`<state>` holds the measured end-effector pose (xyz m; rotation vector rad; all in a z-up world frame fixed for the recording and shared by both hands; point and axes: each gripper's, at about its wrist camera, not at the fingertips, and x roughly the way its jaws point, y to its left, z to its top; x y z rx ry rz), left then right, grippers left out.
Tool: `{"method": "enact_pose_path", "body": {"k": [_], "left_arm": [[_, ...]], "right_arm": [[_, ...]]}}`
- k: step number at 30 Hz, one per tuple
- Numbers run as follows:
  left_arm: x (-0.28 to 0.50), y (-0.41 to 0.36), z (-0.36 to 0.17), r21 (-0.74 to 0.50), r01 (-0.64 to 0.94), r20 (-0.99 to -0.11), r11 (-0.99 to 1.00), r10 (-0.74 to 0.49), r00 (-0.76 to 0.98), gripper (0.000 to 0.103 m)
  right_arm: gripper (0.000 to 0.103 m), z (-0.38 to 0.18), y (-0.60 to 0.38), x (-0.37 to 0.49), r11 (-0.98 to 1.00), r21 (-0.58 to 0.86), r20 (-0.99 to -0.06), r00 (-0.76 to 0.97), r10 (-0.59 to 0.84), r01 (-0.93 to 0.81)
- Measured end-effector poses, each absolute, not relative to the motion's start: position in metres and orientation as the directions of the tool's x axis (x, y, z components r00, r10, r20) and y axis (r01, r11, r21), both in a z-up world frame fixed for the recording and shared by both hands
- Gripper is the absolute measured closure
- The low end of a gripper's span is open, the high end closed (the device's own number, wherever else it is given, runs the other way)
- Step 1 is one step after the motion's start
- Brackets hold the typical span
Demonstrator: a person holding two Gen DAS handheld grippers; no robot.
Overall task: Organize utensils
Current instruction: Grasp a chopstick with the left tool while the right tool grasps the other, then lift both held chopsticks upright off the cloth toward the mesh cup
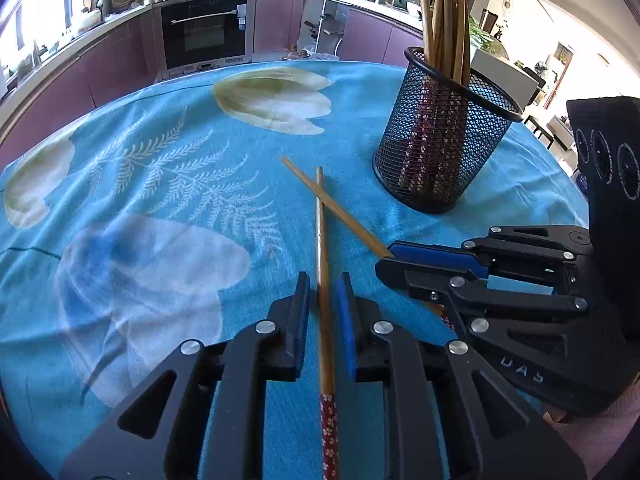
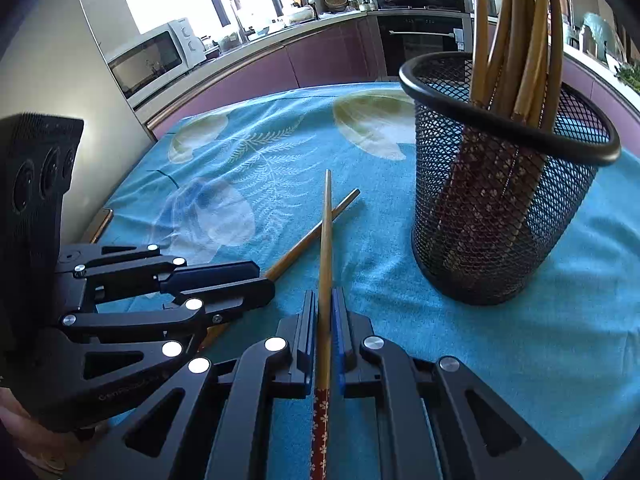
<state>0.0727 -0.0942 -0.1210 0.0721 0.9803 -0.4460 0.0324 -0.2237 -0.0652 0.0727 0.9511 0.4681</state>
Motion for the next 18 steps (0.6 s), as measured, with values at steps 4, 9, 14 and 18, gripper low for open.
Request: {"method": "enact_pose_path", "body": {"k": [4,9,14,18], "left_arm": [[0.08,-0.096,-0.122,-0.133,0.394,-0.815,0.91,-0.327,0.478,0.09],[0.081,-0.098,-0.121,-0.128,0.386,-0.812,0.914,-0.32,0.489,0.095],[0.078,-0.096,-0.118,-0.132,0.381,-0.803,0.915,-0.324,0.5,0.095],[0.076,-0.093,-0.112,-0.142,0.378,-0.792,0.915,-0.334,0.511,0.095]], "right_arm": [[0.097,-0.066,-0.226,0.035,0.897,0.276,-0.762,0.49,0.423,-0.346],[0.097,-0.065,-0.229,0.034,0.894,0.296,-0.755,0.491,0.435,-0.336],[0.097,-0.06,-0.234,0.031,0.89,0.31,-0.742,0.501,0.446,-0.334],[0.097,-0.053,-0.237,0.029,0.886,0.317,-0.727,0.513,0.456,-0.339]]}}
